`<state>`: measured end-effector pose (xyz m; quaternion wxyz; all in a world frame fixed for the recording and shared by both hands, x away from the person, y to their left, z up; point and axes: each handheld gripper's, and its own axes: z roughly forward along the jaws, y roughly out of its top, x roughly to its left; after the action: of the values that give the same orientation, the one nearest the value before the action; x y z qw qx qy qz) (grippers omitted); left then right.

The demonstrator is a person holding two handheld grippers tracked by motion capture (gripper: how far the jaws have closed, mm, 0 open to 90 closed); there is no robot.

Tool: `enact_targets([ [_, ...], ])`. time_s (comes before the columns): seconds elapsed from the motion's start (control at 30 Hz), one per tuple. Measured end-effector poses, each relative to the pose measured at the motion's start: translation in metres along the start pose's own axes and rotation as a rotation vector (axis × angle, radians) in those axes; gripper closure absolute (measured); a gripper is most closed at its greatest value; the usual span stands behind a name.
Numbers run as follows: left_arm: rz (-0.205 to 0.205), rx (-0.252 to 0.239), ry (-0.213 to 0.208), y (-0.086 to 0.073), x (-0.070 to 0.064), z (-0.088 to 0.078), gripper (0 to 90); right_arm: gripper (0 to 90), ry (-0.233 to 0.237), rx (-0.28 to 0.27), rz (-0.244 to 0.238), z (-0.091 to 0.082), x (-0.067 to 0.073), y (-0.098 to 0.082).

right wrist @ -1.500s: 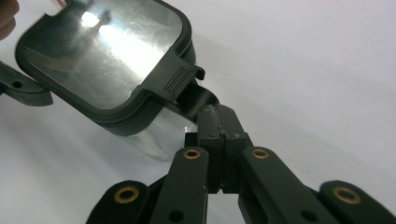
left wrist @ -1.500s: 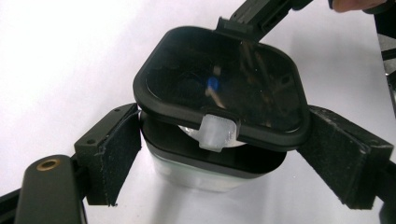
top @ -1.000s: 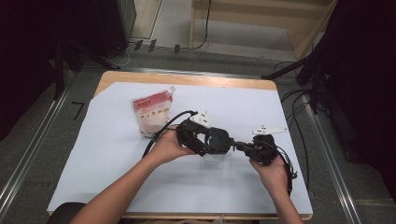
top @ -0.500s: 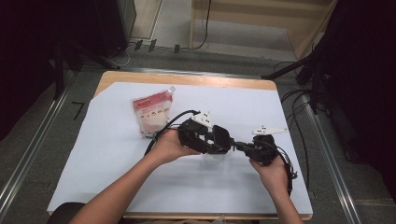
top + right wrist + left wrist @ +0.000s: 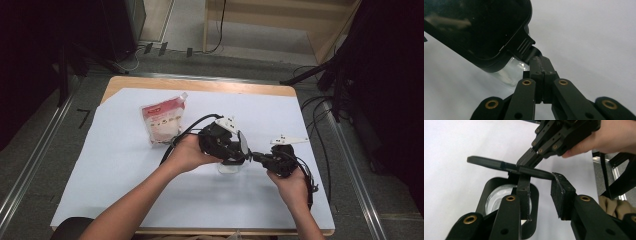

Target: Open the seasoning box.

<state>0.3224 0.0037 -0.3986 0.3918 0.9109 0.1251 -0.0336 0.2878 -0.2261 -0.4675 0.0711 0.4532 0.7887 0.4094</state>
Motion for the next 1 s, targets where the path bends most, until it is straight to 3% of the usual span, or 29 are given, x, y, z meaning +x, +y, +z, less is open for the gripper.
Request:
enact_targets([
  [0.23,-0.007,0.018,-0.025,0.012,0.000,0.006,73.9,90.0,-0.006,-0.009,0.002,0.000,0.001,-0.001],
  [0.53,-0.042,0.017,-0.096,0.020,0.008,0.020,73.9,90.0,0.000,-0.009,0.006,0.001,0.001,-0.001],
  [0.8,-0.060,0.018,-0.102,0.018,0.008,0.019,68.6,89.8,0.014,-0.004,-0.006,-0.001,0.000,0.000],
  [1.0,-0.071,0.025,-0.061,0.011,0.008,0.005,63.8,84.8,0.010,-0.012,-0.028,-0.007,0.003,-0.001],
])
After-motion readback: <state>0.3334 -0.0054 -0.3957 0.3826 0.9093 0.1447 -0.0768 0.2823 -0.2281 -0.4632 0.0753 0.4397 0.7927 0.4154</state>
